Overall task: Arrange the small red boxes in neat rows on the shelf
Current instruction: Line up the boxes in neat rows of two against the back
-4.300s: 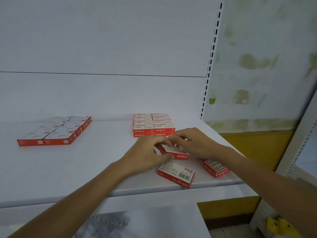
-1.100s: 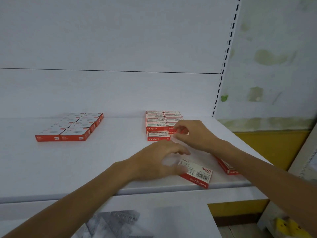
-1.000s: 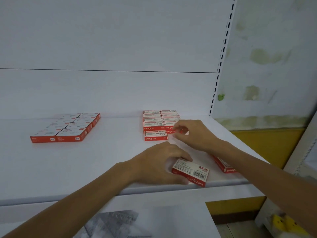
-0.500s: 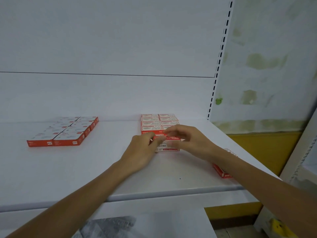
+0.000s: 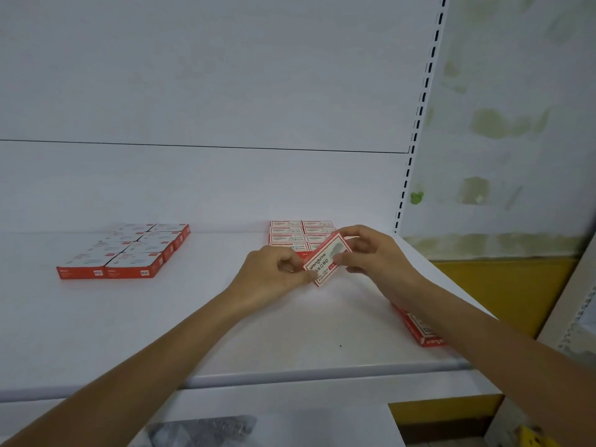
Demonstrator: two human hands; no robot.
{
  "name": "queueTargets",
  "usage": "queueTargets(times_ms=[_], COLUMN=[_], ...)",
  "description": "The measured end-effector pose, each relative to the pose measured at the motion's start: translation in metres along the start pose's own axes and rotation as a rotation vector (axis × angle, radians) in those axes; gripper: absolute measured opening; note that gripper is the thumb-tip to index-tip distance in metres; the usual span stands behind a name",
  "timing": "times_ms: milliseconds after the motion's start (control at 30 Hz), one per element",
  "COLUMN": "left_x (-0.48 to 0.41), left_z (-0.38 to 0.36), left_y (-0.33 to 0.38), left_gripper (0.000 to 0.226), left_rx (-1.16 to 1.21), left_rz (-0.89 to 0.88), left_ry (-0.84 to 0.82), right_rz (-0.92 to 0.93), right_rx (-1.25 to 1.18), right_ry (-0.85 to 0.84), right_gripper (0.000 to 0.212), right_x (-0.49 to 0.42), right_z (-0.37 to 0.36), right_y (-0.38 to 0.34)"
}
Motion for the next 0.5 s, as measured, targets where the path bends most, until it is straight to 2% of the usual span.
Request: queueTargets(times_ms=[33,133,200,300,367,500], left_x=[0.000,0.001,0.002,0.002,0.002,-0.003], left_z=[-0.001,-0.010,-0.014,-0.015,-0.014,-0.014], left_y=[0.003,0.013,0.018,0.021,0.019,0.011], left_gripper=[0.020,0.069,0.080,0.065,0.056,0.028], left_rx=[-0.013,-0.042,-0.083,-0.110,-0.100,0.193], left_rz=[-0.022,-0.108,-0.184,-0.222,-0.183,-0.034], left_ry=[-0.018,-0.088,-0.106,-0.068,-0.054,0.002], right_rz=[-0.014,-0.041,-0.061,-0.082,-0.078,-0.037], right_rx=[-0.025,-0.039,-0.060,-0.099,-0.069,0.029], right_ry=[-0.031,-0.103,-0.101,-0.032,-0.012,-0.026], right_gripper=[0.027,0.026,0.026,0.030,0.025,0.016], right_x=[0.000,-0.001,-0.001,0.000,0.001,0.002], right_z=[-0.001,-0.008,-0.010,-0.006,-0.005,-0.005], right_y=[-0.001,-0.001,0.000,0.000,0.000,-0.002])
Point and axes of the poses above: each hand's wrist, its own x-axis away from the middle knuckle, its own z-axis out of the back of the hand, y = z × x, the point moved 5 cm from there along -x, towards the middle knuckle, and after that the axes turned 4 degrees about x, right-handed, at the moved point
